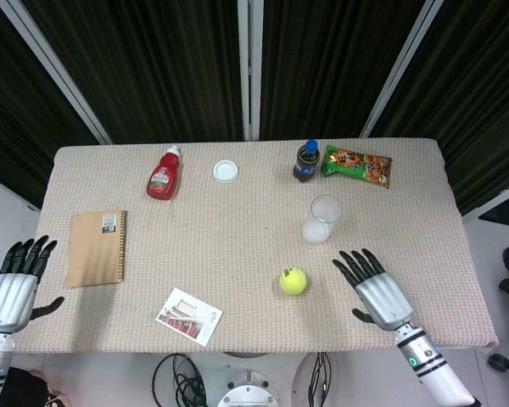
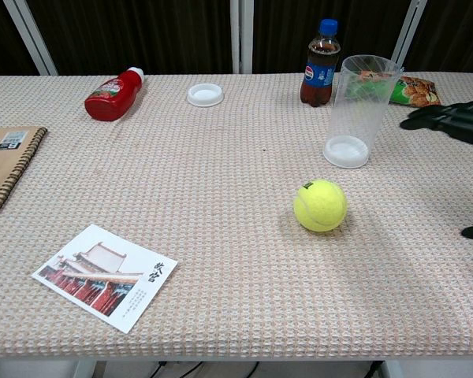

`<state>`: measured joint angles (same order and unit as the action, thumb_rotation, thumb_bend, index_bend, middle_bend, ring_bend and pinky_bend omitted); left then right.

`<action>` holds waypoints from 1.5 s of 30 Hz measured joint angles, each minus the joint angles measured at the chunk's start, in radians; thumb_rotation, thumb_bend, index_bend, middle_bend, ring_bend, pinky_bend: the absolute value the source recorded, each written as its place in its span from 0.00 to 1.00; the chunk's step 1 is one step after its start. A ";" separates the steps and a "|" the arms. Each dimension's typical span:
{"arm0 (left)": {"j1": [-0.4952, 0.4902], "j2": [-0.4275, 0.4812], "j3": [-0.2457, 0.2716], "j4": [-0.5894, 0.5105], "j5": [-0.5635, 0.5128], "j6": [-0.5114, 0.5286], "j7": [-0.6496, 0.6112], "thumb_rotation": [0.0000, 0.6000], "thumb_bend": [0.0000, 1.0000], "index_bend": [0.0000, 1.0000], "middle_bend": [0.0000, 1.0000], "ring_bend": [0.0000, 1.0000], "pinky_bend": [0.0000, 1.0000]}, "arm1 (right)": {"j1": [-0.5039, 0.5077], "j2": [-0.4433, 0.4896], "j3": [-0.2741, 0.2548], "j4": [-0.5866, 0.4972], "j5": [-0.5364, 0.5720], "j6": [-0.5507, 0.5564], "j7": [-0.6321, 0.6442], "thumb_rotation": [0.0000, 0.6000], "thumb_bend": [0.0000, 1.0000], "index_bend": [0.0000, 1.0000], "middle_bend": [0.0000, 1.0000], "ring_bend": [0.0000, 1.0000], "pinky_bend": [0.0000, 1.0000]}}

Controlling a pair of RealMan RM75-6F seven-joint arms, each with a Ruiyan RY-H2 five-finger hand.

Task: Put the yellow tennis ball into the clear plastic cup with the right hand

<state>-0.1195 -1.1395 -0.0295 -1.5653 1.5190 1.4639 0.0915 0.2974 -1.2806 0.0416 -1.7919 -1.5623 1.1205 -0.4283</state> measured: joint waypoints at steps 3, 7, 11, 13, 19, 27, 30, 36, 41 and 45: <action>-0.002 0.007 0.000 0.000 -0.004 -0.008 -0.005 1.00 0.14 0.03 0.00 0.00 0.00 | 0.054 -0.057 0.022 0.016 0.047 -0.063 -0.019 1.00 0.10 0.00 0.00 0.00 0.00; -0.003 0.006 -0.002 0.007 -0.006 -0.008 -0.017 1.00 0.14 0.03 0.00 0.00 0.00 | 0.107 -0.104 0.047 0.029 0.111 -0.113 -0.074 1.00 0.12 0.00 0.00 0.00 0.00; -0.004 0.005 -0.002 0.014 -0.008 -0.009 -0.027 1.00 0.14 0.03 0.00 0.00 0.00 | 0.140 -0.133 0.062 0.034 0.183 -0.154 -0.127 1.00 0.12 0.00 0.00 0.00 0.09; -0.002 0.006 -0.002 0.014 -0.009 -0.007 -0.031 1.00 0.15 0.03 0.00 0.00 0.00 | 0.163 -0.151 0.069 0.037 0.223 -0.177 -0.149 1.00 0.13 0.00 0.00 0.00 0.14; 0.004 0.013 -0.002 0.013 -0.014 0.000 -0.021 1.00 0.15 0.03 0.00 0.00 0.00 | 0.226 -0.212 0.078 0.072 0.288 -0.215 -0.180 1.00 0.17 0.00 0.04 0.09 0.29; 0.005 0.016 -0.005 0.008 -0.023 -0.002 -0.019 1.00 0.15 0.04 0.00 0.00 0.00 | 0.271 -0.248 0.062 0.112 0.312 -0.234 -0.185 1.00 0.21 0.17 0.25 0.31 0.50; 0.004 0.015 -0.005 0.007 -0.025 -0.005 -0.016 1.00 0.15 0.04 0.00 0.00 0.00 | 0.279 -0.251 0.058 0.114 0.318 -0.227 -0.189 1.00 0.27 0.37 0.39 0.45 0.65; 0.005 0.015 -0.006 0.008 -0.030 -0.008 -0.019 1.00 0.15 0.04 0.00 0.00 0.00 | 0.277 -0.258 0.052 0.121 0.285 -0.168 -0.177 1.00 0.41 0.60 0.56 0.60 0.80; 0.012 0.017 -0.005 0.012 -0.032 -0.002 -0.036 1.00 0.15 0.04 0.00 0.00 0.00 | 0.268 -0.223 0.062 0.092 0.212 -0.098 -0.107 1.00 0.45 0.60 0.57 0.61 0.80; 0.014 0.017 -0.006 0.018 -0.033 0.001 -0.043 1.00 0.15 0.04 0.00 0.00 0.00 | 0.256 -0.152 0.087 0.033 0.134 -0.016 -0.040 1.00 0.44 0.61 0.57 0.61 0.80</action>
<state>-0.1060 -1.1230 -0.0351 -1.5471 1.4859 1.4646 0.0486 0.5536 -1.4330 0.1287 -1.7591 -1.4279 1.1048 -0.4679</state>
